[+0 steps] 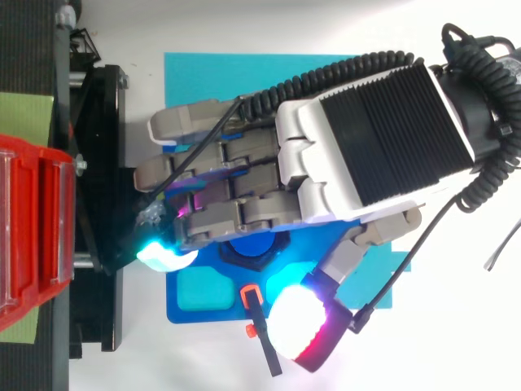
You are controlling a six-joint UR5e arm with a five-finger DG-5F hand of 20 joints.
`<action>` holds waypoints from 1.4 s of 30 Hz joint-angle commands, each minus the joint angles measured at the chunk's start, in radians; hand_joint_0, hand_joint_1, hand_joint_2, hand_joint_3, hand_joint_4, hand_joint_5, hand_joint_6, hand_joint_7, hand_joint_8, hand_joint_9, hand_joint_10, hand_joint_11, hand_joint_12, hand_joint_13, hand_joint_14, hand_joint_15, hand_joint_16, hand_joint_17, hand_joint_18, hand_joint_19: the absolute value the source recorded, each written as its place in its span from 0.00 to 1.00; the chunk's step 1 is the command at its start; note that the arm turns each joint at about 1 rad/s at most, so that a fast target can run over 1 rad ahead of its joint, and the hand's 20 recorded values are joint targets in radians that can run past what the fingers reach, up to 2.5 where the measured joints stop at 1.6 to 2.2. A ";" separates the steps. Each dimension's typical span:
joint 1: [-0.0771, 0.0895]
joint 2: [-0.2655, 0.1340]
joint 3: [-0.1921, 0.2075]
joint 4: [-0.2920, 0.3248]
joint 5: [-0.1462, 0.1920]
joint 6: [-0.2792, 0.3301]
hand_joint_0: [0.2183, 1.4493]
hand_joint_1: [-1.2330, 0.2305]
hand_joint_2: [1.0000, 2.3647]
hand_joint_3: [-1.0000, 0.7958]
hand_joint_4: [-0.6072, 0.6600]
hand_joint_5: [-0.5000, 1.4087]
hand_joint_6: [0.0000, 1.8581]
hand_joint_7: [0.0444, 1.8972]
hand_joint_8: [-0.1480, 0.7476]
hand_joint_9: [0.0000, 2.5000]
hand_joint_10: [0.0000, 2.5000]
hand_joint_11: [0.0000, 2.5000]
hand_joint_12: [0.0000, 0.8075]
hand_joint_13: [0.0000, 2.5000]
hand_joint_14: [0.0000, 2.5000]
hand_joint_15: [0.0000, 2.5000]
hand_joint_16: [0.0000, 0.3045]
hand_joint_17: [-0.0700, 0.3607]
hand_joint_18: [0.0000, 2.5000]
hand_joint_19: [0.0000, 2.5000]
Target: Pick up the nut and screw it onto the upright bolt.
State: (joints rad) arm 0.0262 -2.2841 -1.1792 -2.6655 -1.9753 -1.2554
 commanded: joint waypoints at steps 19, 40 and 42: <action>-0.028 0.000 0.000 -0.033 -0.014 -0.012 0.25 0.71 0.00 0.28 0.68 0.23 0.27 0.64 0.45 0.25 0.00 0.00 0.35 0.19 0.00 0.00 0.08 0.30 0.03 0.00; -0.063 0.002 -0.002 -0.031 -0.059 -0.022 0.27 0.68 0.00 0.28 0.57 0.28 0.32 0.73 0.47 0.41 0.00 0.00 0.25 0.31 0.00 0.00 0.04 0.23 0.15 0.00; -0.071 0.000 0.000 -0.031 -0.060 -0.022 0.27 0.68 0.00 0.28 0.56 0.28 0.33 0.69 0.46 0.43 0.00 0.00 0.25 0.32 0.00 0.00 0.04 0.22 0.16 0.00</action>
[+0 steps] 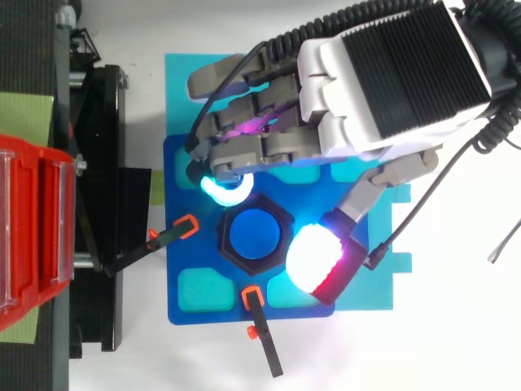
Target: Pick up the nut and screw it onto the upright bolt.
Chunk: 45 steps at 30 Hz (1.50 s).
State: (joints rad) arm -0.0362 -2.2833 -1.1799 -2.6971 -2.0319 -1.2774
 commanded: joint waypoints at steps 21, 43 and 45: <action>-0.050 0.001 0.045 -0.006 -0.073 0.006 0.26 0.70 0.00 0.28 0.56 0.29 0.27 0.79 0.44 0.57 0.00 0.02 0.21 0.37 0.00 0.00 0.02 0.20 0.22 0.00; -0.014 -0.045 0.082 0.048 -0.011 0.020 0.25 0.73 0.00 0.28 0.65 0.22 0.27 0.37 0.43 0.43 0.00 0.00 0.28 0.26 0.00 0.00 0.07 0.28 0.14 0.00; -0.004 -0.044 0.082 0.040 0.007 0.020 0.25 0.73 0.00 0.28 0.65 0.22 0.27 0.38 0.43 0.42 0.00 0.00 0.29 0.26 0.00 0.00 0.07 0.28 0.13 0.00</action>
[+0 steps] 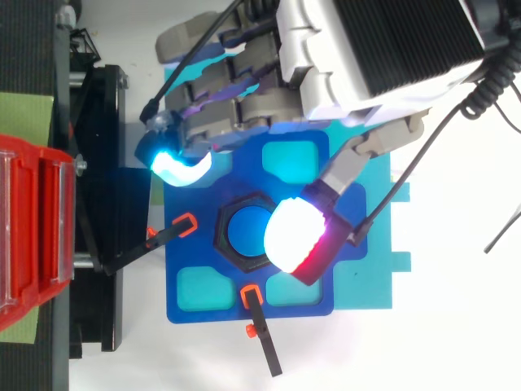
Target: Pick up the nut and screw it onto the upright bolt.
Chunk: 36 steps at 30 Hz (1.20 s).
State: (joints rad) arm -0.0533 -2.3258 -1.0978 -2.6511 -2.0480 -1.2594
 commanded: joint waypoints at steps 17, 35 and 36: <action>0.052 -0.003 -0.001 -0.055 0.060 0.002 0.25 0.73 0.00 0.28 0.67 0.25 0.27 0.61 0.45 0.42 0.00 0.00 0.30 0.26 0.00 0.00 0.08 0.29 0.13 0.00; 0.036 -0.001 -0.016 -0.053 0.054 0.000 0.27 0.69 0.00 0.28 0.56 0.29 0.27 0.82 0.46 0.48 0.00 0.01 0.26 0.32 0.00 0.00 0.05 0.25 0.18 0.00; 0.032 -0.001 -0.017 -0.053 0.051 0.000 0.27 0.69 0.00 0.28 0.57 0.29 0.27 0.82 0.46 0.49 0.00 0.01 0.25 0.33 0.00 0.00 0.05 0.25 0.18 0.00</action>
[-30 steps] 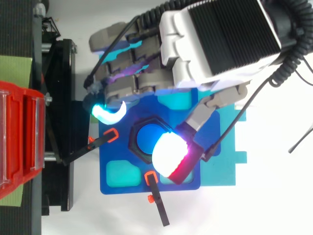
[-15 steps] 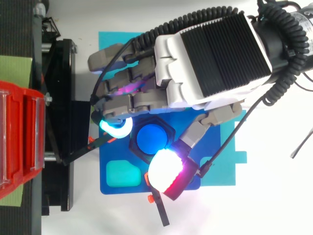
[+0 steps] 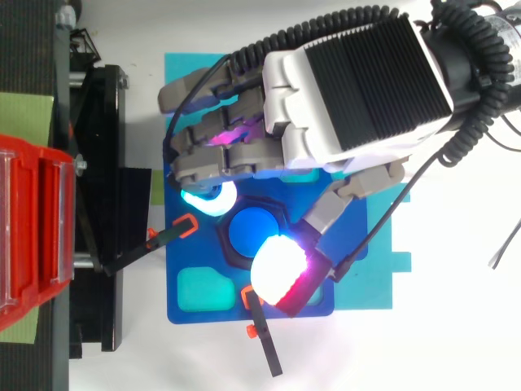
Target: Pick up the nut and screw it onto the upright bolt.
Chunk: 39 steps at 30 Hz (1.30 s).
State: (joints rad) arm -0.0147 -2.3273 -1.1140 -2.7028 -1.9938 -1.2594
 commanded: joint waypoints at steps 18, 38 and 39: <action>-0.054 0.000 0.019 -0.002 -0.066 -0.002 0.27 0.68 0.00 0.28 0.56 0.30 0.29 0.75 0.45 0.58 0.00 0.03 0.21 0.39 0.00 0.00 0.03 0.21 0.25 0.00; -0.025 -0.001 0.082 -0.020 -0.046 -0.003 0.25 0.71 0.00 0.28 0.65 0.22 0.27 0.40 0.44 0.44 0.00 0.00 0.28 0.31 0.00 0.00 0.07 0.27 0.18 0.01; -0.025 -0.001 0.082 -0.020 -0.046 -0.003 0.25 0.71 0.00 0.28 0.65 0.22 0.27 0.38 0.44 0.44 0.00 0.00 0.29 0.30 0.00 0.00 0.07 0.28 0.17 0.01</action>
State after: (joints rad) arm -0.0473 -2.3278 -1.0279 -2.7294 -2.0510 -1.2624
